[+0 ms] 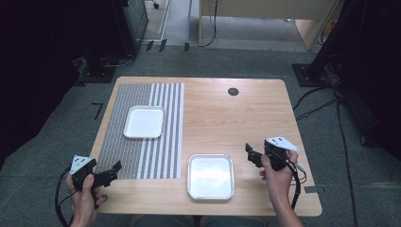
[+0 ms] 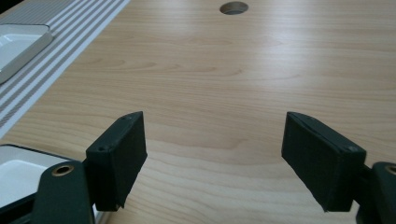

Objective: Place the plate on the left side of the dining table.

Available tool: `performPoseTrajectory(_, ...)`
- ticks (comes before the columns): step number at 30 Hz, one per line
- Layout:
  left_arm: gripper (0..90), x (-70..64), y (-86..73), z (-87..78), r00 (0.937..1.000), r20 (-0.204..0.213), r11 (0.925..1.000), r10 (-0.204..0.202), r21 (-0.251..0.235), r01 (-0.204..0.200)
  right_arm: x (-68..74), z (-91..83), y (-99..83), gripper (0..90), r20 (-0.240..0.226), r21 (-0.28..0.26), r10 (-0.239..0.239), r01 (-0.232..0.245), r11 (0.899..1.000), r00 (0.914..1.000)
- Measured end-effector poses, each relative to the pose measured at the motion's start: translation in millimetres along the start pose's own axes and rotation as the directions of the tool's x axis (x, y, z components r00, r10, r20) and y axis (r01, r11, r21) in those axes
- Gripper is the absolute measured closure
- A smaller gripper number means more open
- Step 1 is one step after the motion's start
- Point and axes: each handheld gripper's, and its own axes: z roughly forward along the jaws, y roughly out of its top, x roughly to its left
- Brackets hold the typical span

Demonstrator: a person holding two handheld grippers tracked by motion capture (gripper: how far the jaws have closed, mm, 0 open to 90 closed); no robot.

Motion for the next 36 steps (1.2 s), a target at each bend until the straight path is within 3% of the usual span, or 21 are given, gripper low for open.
performPoseTrajectory(7,0.0,7.5,-6.7,-2.8,0.9998,-0.014,0.9999,0.015,0.005,-0.015,-15.4,-10.4,-12.2,21.9,0.027,0.014,0.001,-0.002,1.000,0.9996)
performPoseTrajectory(12,0.0,13.7,-15.6,-2.2,0.9974,-0.062,0.9990,0.036,0.028,-0.034,-29.5,-20.7,-22.7,21.7,0.051,0.018,0.009,-0.010,1.000,0.9986)
performPoseTrajectory(17,0.0,19.1,-19.3,-3.1,0.9964,-0.077,0.9988,0.036,0.037,-0.033,-41.4,-29.2,-30.5,21.7,0.070,0.015,0.014,-0.015,1.000,0.9974)
performPoseTrajectory(26,0.0,35.8,-24.6,-4.6,0.9908,-0.125,0.9975,0.050,0.055,-0.044,-78.1,-45.3,-48.4,20.5,0.128,0.016,0.052,-0.054,0.998,0.9904)
performPoseTrajectory(31,0.0,39.1,-27.4,-4.6,0.9915,-0.113,0.9954,0.063,0.079,-0.055,-95.0,-57.6,-55.8,20.6,0.106,0.013,0.100,-0.102,0.995,0.9893)
performPoseTrajectory(36,0.0,36.4,-28.8,-0.6,0.9920,-0.094,0.9902,0.085,0.119,-0.073,-104.1,-62.6,-66.4,20.8,0.131,0.044,0.087,-0.094,0.995,0.9876)
